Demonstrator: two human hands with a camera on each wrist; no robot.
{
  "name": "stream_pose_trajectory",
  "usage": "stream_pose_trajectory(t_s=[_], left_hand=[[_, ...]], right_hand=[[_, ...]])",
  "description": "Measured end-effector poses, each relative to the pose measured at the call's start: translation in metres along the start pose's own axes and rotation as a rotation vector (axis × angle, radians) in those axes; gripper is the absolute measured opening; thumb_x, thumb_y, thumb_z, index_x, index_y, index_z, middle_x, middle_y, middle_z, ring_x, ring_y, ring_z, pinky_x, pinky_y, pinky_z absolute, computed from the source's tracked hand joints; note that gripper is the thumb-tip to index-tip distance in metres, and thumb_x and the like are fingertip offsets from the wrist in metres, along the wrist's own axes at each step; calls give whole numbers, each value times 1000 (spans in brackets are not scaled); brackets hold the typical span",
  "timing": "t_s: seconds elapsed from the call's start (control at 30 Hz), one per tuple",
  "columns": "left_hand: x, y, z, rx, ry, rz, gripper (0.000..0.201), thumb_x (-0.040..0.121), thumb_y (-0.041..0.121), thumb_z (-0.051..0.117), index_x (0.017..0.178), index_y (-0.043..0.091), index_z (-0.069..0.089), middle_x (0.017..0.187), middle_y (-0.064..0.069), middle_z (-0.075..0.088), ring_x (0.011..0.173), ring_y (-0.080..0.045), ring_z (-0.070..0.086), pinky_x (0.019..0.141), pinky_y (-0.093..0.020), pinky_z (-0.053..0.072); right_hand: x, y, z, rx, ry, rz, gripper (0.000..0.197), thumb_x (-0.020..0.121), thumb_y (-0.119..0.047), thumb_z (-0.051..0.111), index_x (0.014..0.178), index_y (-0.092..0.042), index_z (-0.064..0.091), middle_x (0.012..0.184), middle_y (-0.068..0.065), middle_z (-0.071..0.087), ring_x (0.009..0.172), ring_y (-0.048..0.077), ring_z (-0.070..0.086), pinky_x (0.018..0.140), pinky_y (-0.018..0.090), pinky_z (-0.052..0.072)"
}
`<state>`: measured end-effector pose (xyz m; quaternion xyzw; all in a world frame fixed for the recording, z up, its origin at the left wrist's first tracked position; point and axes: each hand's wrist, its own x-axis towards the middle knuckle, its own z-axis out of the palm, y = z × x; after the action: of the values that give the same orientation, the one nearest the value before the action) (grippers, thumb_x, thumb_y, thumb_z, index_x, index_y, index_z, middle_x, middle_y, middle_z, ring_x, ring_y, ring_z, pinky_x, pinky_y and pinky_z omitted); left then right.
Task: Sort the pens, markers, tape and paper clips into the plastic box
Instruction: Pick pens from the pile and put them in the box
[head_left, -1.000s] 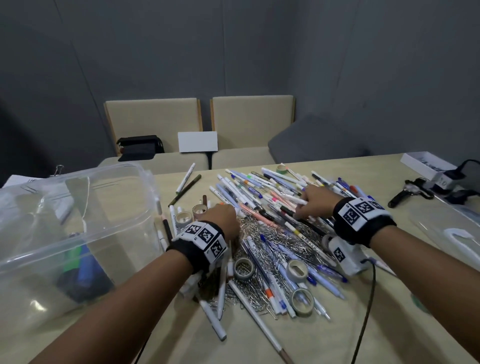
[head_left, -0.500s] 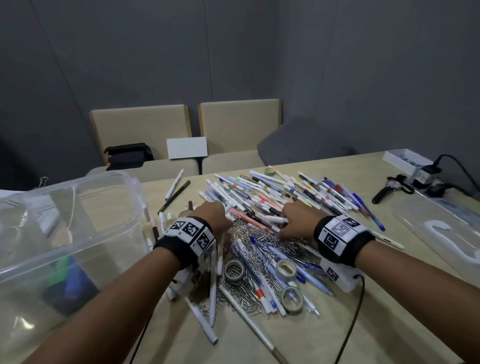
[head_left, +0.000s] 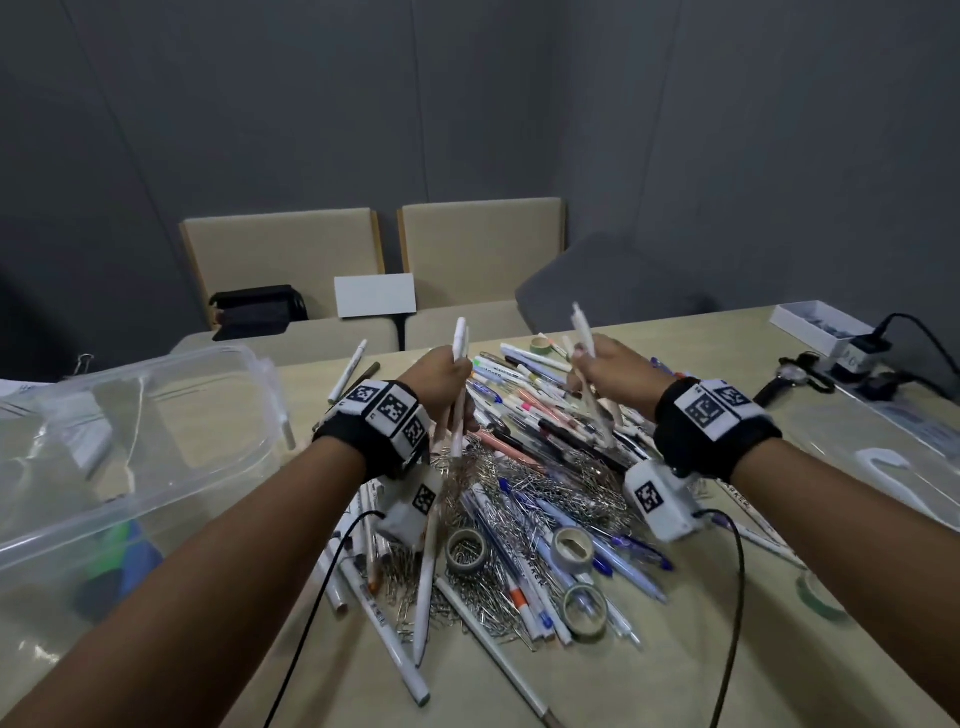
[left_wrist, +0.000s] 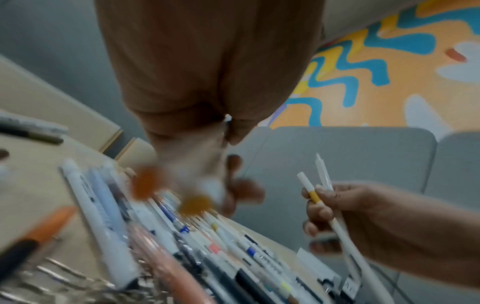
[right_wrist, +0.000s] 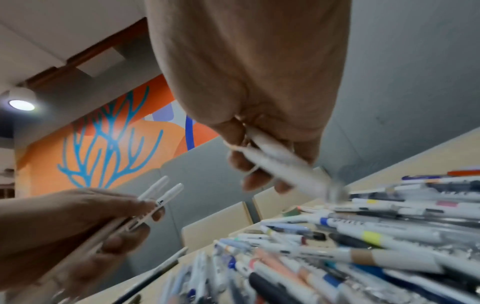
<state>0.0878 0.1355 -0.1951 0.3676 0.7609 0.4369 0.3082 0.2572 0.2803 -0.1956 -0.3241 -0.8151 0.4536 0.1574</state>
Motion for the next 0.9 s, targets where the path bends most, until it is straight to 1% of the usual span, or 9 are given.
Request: stream_pose_trajectory(t_s=[0.07, 0.13, 0.33, 0.5, 0.57, 0.63, 0.77, 0.83, 0.9], left_hand=[[6, 0, 6, -162, 63, -69, 15, 103, 19, 34, 106, 6, 42, 66, -10, 48, 44, -22, 50, 45, -31, 50], [14, -1, 8, -186, 136, -99, 19, 103, 22, 39, 108, 5, 46, 64, -7, 43, 43, -16, 39, 40, -20, 36], [45, -14, -3, 76, 195, -169, 30, 91, 25, 64, 97, -2, 55, 65, -9, 51, 43, -16, 42, 38, -20, 34], [53, -29, -15, 468, 283, -213, 26, 85, 12, 64, 67, 7, 47, 82, -4, 57, 49, -15, 47, 42, -22, 34], [52, -32, -17, 567, 288, -228, 10, 85, 11, 61, 81, 2, 58, 76, -7, 60, 51, -18, 48, 43, -23, 35], [52, -36, -16, 651, 265, -223, 19, 87, 14, 60, 103, 4, 63, 92, -12, 65, 57, -20, 50, 48, -26, 35], [53, -42, -11, 682, 259, -267, 33, 87, 19, 61, 114, -1, 64, 116, -19, 65, 103, -32, 64, 67, -31, 43], [55, -42, -11, 693, 267, -240, 32, 88, 17, 58, 116, 3, 63, 121, -17, 64, 95, -30, 66, 62, -28, 45], [58, -41, -14, 710, 273, -177, 33, 89, 14, 55, 121, 10, 63, 125, -12, 62, 65, -20, 59, 47, -24, 37]], right_hand=[[11, 6, -7, 77, 98, 13, 21, 103, -26, 35, 114, -11, 45, 85, 6, 55, 68, 18, 56, 65, 34, 47], [21, 14, -11, 44, 166, 45, 24, 102, -29, 36, 114, -11, 47, 85, 8, 53, 62, 18, 51, 56, 32, 44], [38, 28, -9, -603, 117, 29, 43, 83, -48, 67, 94, -9, 57, 85, 7, 58, 81, 27, 58, 63, 31, 43], [45, 33, 7, -872, -84, 103, 34, 77, -30, 75, 97, -5, 62, 94, 12, 66, 81, 25, 63, 67, 32, 53], [45, 33, 9, -911, -104, 111, 33, 82, -28, 73, 101, -5, 59, 97, 12, 65, 82, 26, 60, 65, 29, 48], [49, 35, 9, -924, -98, 108, 25, 85, -25, 67, 99, -8, 55, 95, 12, 61, 85, 27, 60, 66, 29, 46], [58, 38, 5, -819, -65, 130, 14, 89, -21, 52, 92, -7, 50, 86, 11, 54, 78, 27, 55, 64, 29, 41], [61, 38, 3, -769, -44, 139, 12, 90, -20, 50, 90, -8, 49, 87, 11, 53, 80, 28, 54, 68, 31, 41], [66, 39, 4, -753, -36, 142, 13, 92, -22, 46, 86, -10, 46, 90, 13, 54, 83, 29, 54, 71, 33, 42]])
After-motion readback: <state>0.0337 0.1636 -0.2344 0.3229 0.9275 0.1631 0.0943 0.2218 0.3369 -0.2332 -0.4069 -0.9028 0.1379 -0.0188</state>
